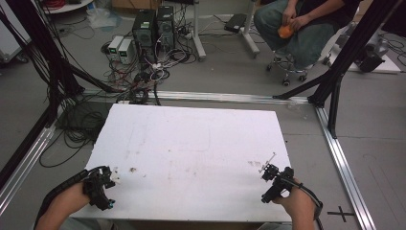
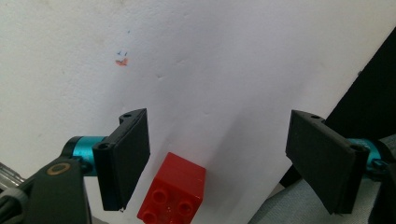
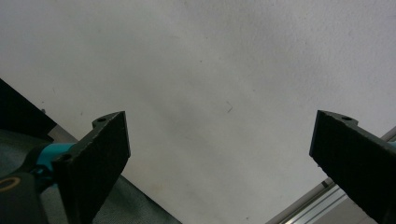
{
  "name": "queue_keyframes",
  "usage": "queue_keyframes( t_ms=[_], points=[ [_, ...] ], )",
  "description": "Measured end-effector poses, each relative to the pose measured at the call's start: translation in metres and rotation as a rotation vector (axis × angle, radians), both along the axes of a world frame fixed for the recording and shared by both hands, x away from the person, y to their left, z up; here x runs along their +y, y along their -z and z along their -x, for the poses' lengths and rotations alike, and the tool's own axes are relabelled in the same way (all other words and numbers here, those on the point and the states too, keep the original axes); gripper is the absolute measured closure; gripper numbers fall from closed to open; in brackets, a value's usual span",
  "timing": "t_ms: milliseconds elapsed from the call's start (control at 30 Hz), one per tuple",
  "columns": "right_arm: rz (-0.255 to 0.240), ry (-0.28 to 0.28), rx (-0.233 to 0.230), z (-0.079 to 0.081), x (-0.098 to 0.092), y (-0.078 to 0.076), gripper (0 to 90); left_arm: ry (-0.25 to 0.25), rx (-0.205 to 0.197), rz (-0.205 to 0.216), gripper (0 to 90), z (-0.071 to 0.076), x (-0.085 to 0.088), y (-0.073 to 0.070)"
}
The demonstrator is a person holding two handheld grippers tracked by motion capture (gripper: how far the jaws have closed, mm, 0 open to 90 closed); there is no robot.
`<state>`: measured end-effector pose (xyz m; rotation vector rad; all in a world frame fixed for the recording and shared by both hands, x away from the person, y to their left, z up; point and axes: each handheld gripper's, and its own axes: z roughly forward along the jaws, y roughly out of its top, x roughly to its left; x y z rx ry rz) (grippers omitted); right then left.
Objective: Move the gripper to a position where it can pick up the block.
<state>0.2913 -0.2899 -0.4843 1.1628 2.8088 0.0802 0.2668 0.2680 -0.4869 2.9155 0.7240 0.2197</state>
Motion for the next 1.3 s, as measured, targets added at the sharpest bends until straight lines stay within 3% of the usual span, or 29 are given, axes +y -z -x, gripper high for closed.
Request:
queue_keyframes(
  t_ms=[533, 1300],
  points=[
    [-0.006, -0.001, -0.008, 0.0004, -0.0001, -0.0028, 4.3, 0.001, -0.005, -0.005, 22.1, 0.0007, -0.0007, -0.0007],
    [-0.021, 0.002, -0.019, 0.0026, -0.003, -0.0052, 4.3, 0.017, -0.005, 0.02, 22.1, 0.0017, 0.0012, -0.0009]
  ],
)
